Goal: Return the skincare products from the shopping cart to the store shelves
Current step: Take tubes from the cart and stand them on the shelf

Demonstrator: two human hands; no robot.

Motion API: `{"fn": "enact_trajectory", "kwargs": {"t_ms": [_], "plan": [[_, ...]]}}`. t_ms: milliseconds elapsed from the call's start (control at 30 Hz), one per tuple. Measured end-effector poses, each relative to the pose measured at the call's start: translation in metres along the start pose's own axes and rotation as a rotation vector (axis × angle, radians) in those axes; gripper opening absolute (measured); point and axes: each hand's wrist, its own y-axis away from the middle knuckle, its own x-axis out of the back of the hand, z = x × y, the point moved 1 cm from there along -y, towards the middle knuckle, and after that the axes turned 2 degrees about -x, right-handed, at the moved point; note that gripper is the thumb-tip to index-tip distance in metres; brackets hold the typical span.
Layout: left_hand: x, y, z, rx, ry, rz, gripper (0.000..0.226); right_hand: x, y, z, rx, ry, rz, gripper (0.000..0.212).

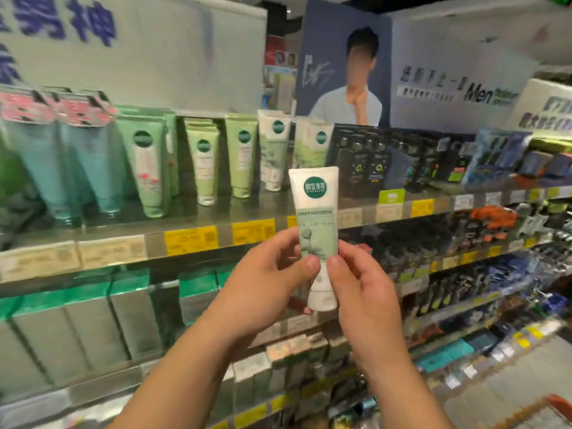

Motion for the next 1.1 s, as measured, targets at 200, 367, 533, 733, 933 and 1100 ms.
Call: {"fn": "enact_trajectory", "kwargs": {"t_ms": [200, 367, 533, 733, 933, 1100], "plan": [[0.069, 0.014, 0.012, -0.028, -0.02, 0.07, 0.037, -0.075, -0.006, -0.009, 0.038, -0.029, -0.072, 0.022], [0.105, 0.02, 0.015, -0.012, -0.027, 0.102, 0.04, -0.111, -0.006, -0.015, 0.034, -0.042, -0.136, 0.023], [0.117, 0.011, 0.019, -0.028, -0.046, 0.139, 0.04, -0.118, -0.018, -0.016, 0.001, 0.019, -0.187, 0.032], [0.121, -0.02, 0.027, -0.073, -0.021, 0.209, 0.041, -0.118, -0.047, -0.016, 0.079, 0.274, -0.212, 0.061], [0.103, -0.058, 0.035, -0.134, -0.134, 0.205, 0.04, -0.109, -0.092, -0.017, 0.15, 0.437, -0.037, 0.039], [0.091, -0.083, 0.036, -0.052, -0.125, 0.182, 0.034, -0.091, -0.124, -0.023, 0.149, 0.524, 0.007, 0.027]]}}
